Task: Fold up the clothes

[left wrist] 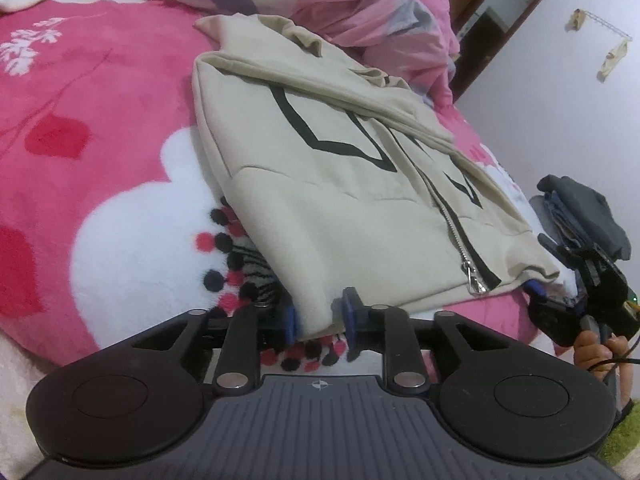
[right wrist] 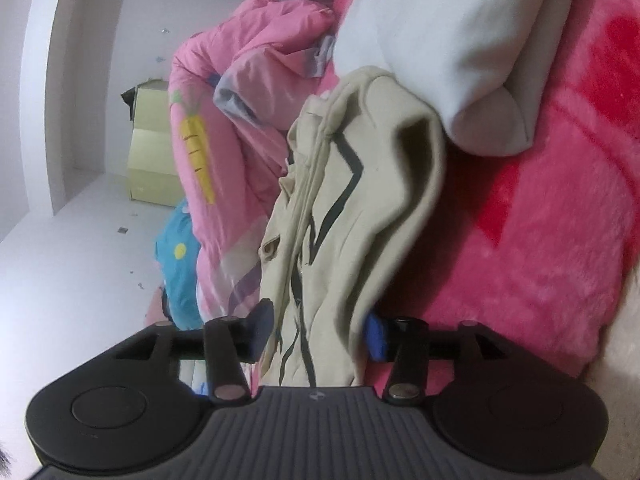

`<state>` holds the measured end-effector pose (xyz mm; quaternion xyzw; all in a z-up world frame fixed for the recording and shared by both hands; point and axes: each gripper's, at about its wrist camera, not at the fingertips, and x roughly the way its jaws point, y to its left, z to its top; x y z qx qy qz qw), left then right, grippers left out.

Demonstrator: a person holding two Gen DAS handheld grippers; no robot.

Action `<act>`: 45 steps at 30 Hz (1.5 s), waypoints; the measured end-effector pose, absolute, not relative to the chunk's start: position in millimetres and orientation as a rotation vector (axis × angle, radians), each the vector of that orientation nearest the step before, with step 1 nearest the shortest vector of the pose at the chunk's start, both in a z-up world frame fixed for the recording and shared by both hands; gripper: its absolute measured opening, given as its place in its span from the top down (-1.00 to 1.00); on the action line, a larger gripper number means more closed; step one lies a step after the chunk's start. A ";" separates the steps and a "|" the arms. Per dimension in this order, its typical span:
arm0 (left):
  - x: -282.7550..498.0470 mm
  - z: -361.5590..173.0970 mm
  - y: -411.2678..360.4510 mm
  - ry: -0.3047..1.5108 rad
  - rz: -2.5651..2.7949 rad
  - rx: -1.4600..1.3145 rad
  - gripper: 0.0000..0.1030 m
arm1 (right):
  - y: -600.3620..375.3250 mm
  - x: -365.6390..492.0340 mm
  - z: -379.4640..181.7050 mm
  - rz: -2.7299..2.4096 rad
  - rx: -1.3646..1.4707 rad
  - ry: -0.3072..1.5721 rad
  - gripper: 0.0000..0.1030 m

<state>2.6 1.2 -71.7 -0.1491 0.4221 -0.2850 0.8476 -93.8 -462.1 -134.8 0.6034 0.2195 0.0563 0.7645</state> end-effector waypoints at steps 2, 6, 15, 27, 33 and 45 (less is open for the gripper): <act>3.1 -72.4 -1.4 0.888 -0.595 -0.308 0.54 | -457.7 -89.1 -132.1 0.113 1.271 0.503 0.00; 3.6 -73.3 -2.9 0.882 -0.573 -0.324 0.67 | -443.7 -78.1 -125.4 0.110 1.171 0.557 0.05; -4.8 -64.4 -2.8 0.819 -0.563 -0.316 0.87 | -431.1 -71.3 -126.2 0.146 1.121 0.622 0.76; -3.8 -44.8 9.4 0.711 -0.600 -0.425 0.89 | -427.1 -63.4 -87.6 0.176 1.034 0.553 0.81; 6.6 -29.4 7.7 0.650 -0.613 -0.417 0.89 | -426.5 -47.8 -63.0 0.199 0.961 0.523 0.83; 53.7 -0.3 11.1 0.543 -0.619 -0.447 0.89 | -420.2 10.3 -10.2 0.270 0.826 0.482 0.84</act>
